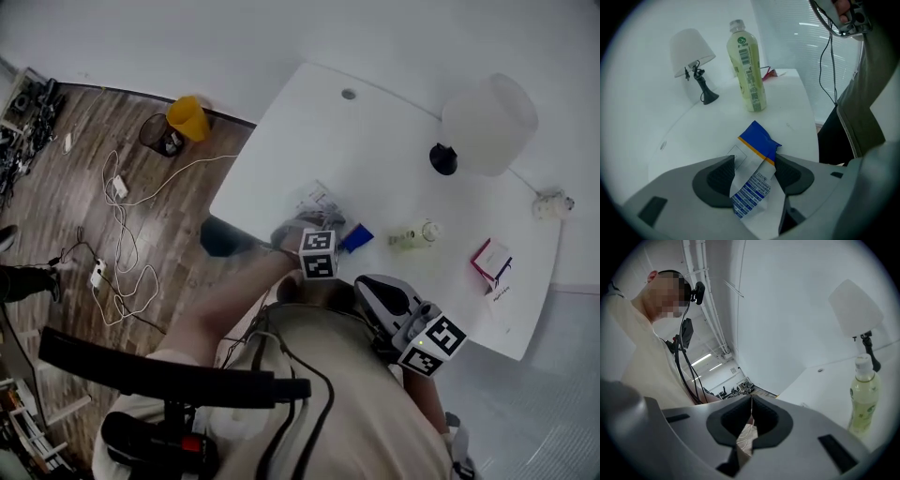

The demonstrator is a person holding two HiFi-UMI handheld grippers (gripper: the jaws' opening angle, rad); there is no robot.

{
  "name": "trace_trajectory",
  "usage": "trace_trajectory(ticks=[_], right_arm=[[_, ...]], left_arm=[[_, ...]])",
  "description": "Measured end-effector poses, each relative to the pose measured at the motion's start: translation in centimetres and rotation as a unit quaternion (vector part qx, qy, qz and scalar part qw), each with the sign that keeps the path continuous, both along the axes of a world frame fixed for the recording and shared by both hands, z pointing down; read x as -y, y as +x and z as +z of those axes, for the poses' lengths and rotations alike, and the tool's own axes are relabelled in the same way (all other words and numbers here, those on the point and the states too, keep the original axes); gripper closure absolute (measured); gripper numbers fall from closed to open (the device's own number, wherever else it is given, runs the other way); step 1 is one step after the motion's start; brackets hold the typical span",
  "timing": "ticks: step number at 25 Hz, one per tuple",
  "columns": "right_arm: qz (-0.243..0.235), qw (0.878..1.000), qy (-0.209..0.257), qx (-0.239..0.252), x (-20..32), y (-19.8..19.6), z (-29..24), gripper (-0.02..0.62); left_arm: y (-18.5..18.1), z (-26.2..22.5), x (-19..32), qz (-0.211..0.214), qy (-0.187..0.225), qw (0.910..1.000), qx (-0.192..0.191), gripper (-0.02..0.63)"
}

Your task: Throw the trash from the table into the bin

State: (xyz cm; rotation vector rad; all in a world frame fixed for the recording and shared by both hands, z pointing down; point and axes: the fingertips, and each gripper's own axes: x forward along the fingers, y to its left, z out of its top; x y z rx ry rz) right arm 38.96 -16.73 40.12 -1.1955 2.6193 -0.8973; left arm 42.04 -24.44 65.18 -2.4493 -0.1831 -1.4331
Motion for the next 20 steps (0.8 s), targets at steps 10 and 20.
trace_trajectory(ticks=[10, 20], right_arm=[[0.004, 1.000, 0.000, -0.006, 0.3, -0.1, -0.1, 0.581], [0.006, 1.000, 0.013, 0.017, -0.4, 0.0, -0.2, 0.581]], left_arm=[[-1.2, -0.2, 0.5, -0.006, 0.007, 0.9999, -0.009, 0.574], [-0.1, -4.1, -0.8, -0.009, 0.015, 0.9968, -0.078, 0.589]])
